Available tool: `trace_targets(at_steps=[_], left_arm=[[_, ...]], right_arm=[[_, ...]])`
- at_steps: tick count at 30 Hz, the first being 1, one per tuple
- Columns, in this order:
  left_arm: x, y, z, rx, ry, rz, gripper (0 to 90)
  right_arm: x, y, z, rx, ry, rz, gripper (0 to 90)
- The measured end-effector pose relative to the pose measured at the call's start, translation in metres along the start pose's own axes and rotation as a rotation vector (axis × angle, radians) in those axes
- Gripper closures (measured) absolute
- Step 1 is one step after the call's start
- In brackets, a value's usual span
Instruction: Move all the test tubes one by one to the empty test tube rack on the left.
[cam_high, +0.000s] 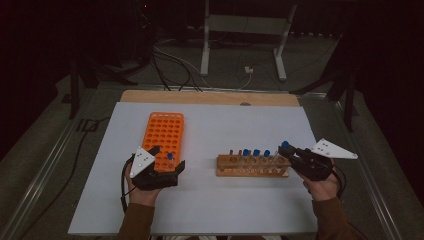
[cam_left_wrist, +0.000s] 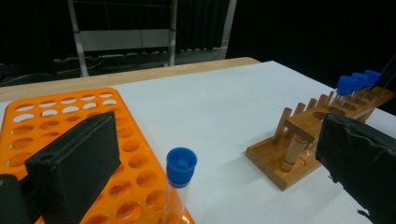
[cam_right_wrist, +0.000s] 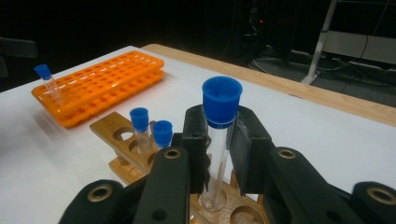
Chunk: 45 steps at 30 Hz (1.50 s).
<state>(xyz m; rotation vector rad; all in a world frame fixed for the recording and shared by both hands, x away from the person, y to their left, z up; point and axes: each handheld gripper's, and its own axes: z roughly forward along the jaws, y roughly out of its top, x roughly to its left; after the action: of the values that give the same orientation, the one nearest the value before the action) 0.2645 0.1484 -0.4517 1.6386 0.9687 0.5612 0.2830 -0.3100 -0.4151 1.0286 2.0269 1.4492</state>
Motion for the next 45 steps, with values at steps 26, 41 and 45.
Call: trace_targets(at_steps=[26,41,45], left_arm=[[-0.038,0.034,0.011,-0.036,-0.11,0.055,0.9],[-0.056,0.032,0.028,0.019,-0.164,0.049,1.3],[-0.061,0.029,0.033,0.032,-0.173,0.055,1.5]], right_arm=[[0.026,0.01,0.013,0.024,0.131,-0.022,76.7],[0.042,0.01,0.031,0.043,0.19,-0.023,76.7],[0.048,0.009,0.035,0.05,0.201,-0.026,76.6]])
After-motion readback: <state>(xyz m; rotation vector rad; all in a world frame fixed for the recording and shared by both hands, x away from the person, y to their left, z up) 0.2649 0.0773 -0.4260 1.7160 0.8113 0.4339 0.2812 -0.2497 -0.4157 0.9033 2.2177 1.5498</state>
